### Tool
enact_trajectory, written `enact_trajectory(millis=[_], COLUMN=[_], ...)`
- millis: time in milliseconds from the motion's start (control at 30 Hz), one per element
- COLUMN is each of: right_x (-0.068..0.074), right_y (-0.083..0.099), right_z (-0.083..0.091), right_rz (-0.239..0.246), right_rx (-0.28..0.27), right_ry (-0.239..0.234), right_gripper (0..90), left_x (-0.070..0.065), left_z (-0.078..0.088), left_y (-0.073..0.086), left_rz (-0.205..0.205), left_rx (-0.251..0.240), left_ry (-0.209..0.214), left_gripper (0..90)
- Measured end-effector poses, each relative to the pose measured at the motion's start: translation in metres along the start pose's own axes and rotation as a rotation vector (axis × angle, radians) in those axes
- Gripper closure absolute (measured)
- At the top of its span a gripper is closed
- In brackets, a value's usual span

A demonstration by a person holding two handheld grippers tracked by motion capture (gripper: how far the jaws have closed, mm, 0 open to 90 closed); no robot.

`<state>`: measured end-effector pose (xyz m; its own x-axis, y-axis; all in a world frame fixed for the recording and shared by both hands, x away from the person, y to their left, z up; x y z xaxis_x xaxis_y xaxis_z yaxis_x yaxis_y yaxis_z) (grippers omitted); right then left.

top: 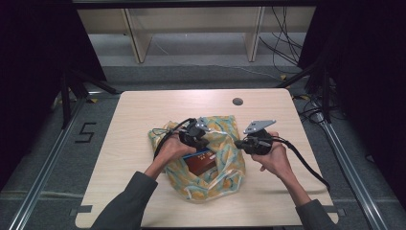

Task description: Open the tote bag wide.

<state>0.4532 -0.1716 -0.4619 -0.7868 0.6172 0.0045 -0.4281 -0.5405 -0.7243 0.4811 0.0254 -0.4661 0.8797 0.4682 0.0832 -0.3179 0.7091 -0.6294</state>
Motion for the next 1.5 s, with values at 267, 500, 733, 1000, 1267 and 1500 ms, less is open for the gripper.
enact_trajectory(millis=[267, 500, 733, 1000, 1267, 1500], right_x=[-0.050, -0.068, -0.059, -0.064, -0.049, 0.010], right_y=[-0.011, 0.028, 0.037, 0.031, 0.000, -0.035], right_z=[-0.017, -0.059, -0.054, -0.038, 0.003, 0.003], right_rz=[-0.037, -0.045, 0.000, -0.077, -0.089, 0.055], right_rx=[0.025, 0.181, 0.226, 0.160, 0.003, -0.074], right_ry=[0.139, 0.167, 0.159, 0.147, 0.105, -0.022], right_gripper=[90.0, 90.0, 90.0, 86.4, 62.8, 48.2], left_x=[0.005, 0.031, 0.054, 0.029, 0.025, 0.014], left_z=[0.019, 0.022, 0.017, 0.042, 0.040, 0.049], left_y=[-0.007, -0.019, -0.016, -0.015, 0.001, 0.015], left_rz=[0.059, 0.127, 0.250, 0.137, 0.082, 0.118], left_rx=[-0.101, -0.170, -0.191, -0.164, -0.082, -0.040], left_ry=[0.025, -0.021, -0.020, 0.018, -0.047, -0.098], left_gripper=[89.7, 89.7, 89.5, 65.9, 44.7, 43.2])
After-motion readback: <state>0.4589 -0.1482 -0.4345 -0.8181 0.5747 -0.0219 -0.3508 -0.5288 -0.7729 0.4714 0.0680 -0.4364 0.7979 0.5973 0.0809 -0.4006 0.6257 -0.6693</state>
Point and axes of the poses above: each handheld gripper's, and its own axes: z roughly backward along the jaws, y roughly out of its underside, x roughly to its left, the point moved 5 cm from there along -z, roughly forward along the jaws, and after that the axes turned 1 degree about -y, right-handed, at the moved point
